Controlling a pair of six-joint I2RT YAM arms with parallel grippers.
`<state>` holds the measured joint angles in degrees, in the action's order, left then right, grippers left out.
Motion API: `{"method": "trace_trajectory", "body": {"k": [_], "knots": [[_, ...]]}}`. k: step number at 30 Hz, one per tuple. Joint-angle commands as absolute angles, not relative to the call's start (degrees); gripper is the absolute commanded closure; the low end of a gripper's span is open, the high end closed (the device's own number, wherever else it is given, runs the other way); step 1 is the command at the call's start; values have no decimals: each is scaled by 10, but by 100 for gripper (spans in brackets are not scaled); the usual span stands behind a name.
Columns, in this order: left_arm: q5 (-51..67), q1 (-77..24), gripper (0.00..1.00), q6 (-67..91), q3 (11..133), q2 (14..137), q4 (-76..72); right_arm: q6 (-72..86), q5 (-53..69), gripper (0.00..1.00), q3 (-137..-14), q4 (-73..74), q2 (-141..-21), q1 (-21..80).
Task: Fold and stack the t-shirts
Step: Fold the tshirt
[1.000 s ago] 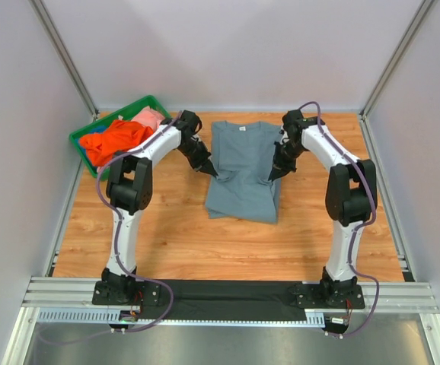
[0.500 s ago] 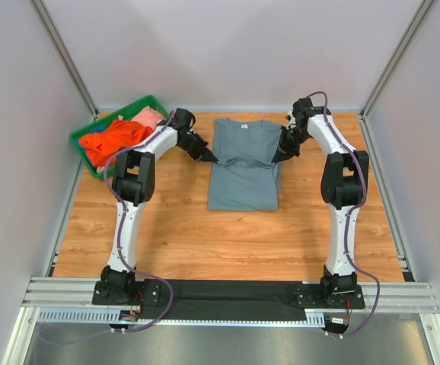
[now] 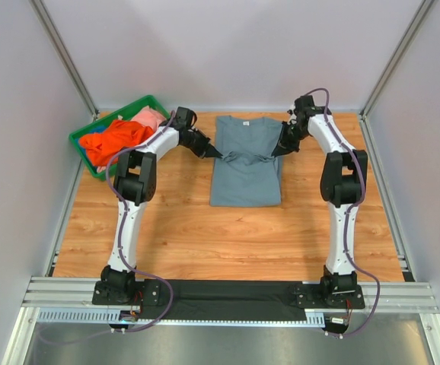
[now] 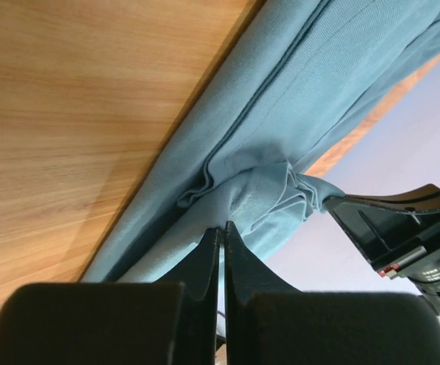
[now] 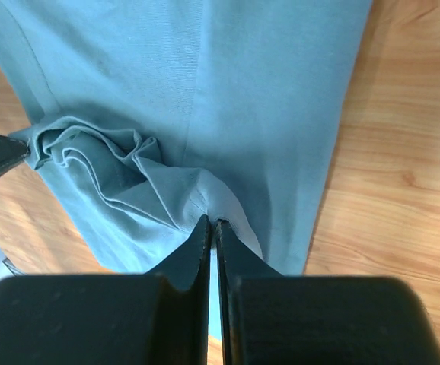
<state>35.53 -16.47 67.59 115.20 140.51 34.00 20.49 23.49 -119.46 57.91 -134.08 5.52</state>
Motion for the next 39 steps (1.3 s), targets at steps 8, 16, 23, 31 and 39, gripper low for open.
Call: {"method": "trace_trajectory", "body": {"k": [8, 16, 23, 31, 39], "knots": [[337, -154, 90, 718, 1180, 1401, 265, 234, 260, 89, -1231, 503, -1362, 30], [285, -154, 57, 636, 1215, 1363, 366, 226, 269, 49, -1250, 561, -1353, 25], [243, -160, 48, 547, 1137, 1271, 433, 171, 277, 36, -1027, 536, -1195, 25], [278, -209, 50, 494, 1013, 1223, 402, 142, 322, 41, -897, 507, -1139, 28], [248, -247, 50, 468, 923, 1210, 404, 141, 331, 48, -818, 452, -1132, 32]]}}
